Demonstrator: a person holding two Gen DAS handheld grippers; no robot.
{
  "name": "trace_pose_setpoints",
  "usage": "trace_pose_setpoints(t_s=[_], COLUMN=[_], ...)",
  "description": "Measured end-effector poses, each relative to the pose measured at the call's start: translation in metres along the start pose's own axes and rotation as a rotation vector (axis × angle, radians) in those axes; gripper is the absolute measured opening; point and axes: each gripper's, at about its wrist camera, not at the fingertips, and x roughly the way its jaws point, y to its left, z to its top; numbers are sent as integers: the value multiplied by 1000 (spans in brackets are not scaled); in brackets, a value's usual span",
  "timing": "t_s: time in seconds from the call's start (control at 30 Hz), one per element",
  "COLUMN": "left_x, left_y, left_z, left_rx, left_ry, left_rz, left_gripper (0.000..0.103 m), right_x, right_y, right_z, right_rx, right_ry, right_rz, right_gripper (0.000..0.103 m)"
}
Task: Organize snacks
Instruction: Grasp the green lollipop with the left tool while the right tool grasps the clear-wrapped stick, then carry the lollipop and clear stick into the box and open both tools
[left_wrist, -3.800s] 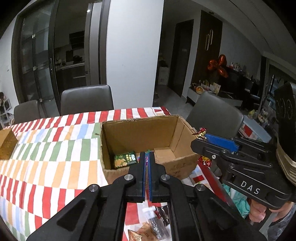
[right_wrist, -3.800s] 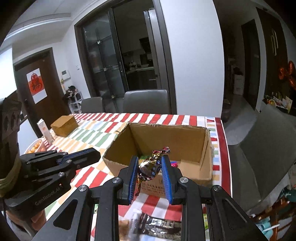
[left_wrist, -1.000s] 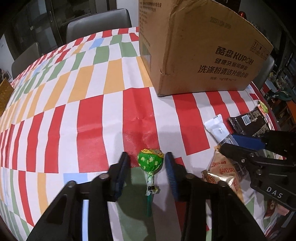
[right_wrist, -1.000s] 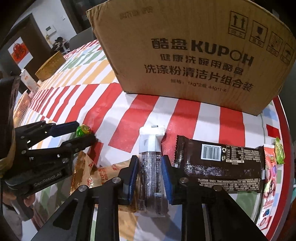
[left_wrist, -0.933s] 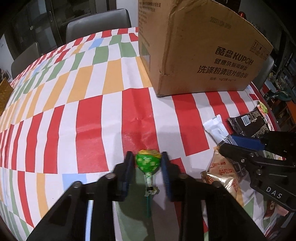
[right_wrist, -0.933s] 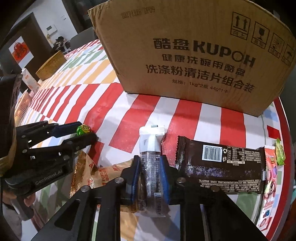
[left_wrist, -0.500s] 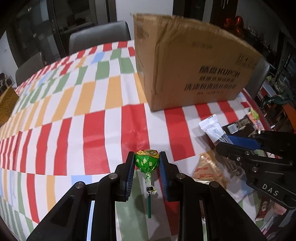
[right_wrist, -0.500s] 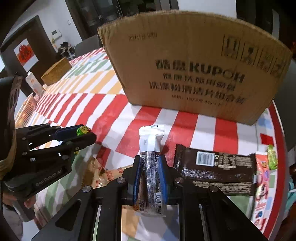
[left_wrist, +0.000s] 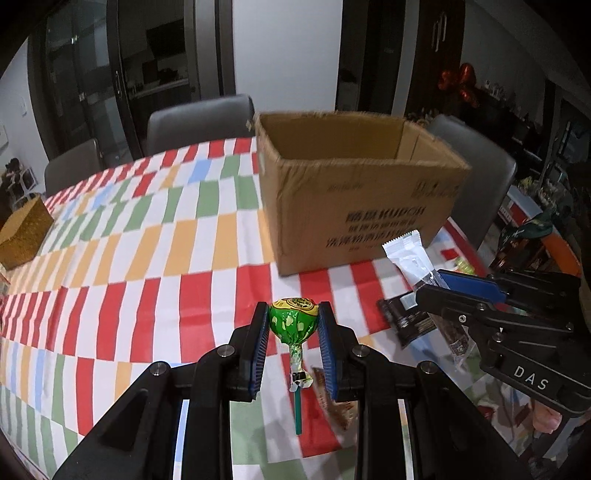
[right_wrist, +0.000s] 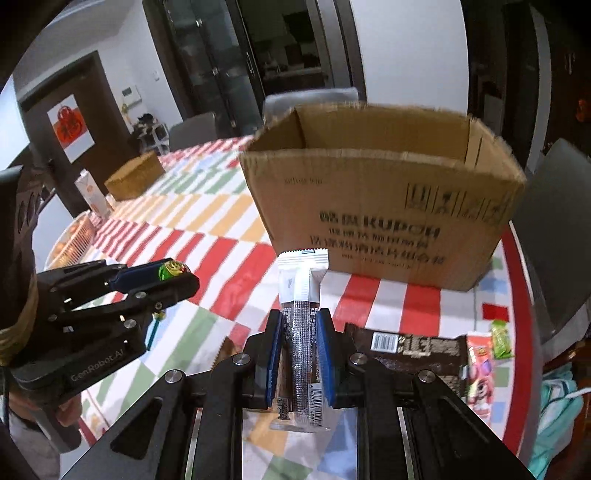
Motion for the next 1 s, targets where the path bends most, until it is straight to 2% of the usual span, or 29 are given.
trace_pose_setpoints(t_s=[0.37,0.63,0.83,1.0], left_x=[-39,-55,-55,-46], left_y=[-30,-51,-61,-61], left_z=[32,60,92,115], left_rx=[13,43,50,45], left_ry=[-120,-179,-201,-202], left_rz=[-23,-34,-56,-60], left_gripper=[26,26,26,26], right_x=[-61,-87,-93,-86], right_y=[-11,-24,-40,-54], right_z=[18,42,66,87], right_rx=[-25,-15,-4,5], right_ry=[-141,-212,-236,-221], right_rz=[-19,-19,-24,-31], right_gripper=[20,20,20,20])
